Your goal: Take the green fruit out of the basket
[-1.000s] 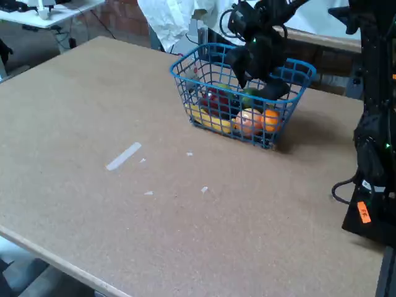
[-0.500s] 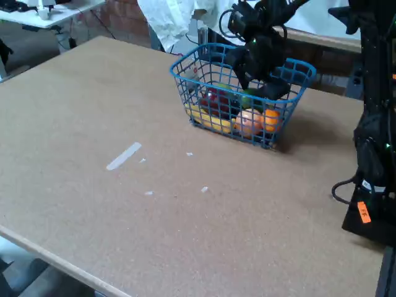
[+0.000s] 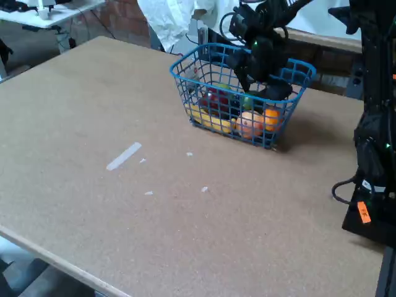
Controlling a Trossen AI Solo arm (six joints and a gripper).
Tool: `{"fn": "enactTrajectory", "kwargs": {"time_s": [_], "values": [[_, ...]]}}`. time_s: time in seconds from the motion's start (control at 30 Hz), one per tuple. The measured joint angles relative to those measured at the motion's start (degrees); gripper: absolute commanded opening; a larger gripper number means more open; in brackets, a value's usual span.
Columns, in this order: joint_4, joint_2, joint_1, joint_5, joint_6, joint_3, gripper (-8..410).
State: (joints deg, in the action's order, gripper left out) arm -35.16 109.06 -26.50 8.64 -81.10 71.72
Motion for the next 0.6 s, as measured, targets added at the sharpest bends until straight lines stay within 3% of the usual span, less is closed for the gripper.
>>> {"fn": "enactTrajectory", "kwargs": {"time_s": [0.6], "values": [[0.68,0.00,0.09,-0.81,3.28,-0.02,212]]}}
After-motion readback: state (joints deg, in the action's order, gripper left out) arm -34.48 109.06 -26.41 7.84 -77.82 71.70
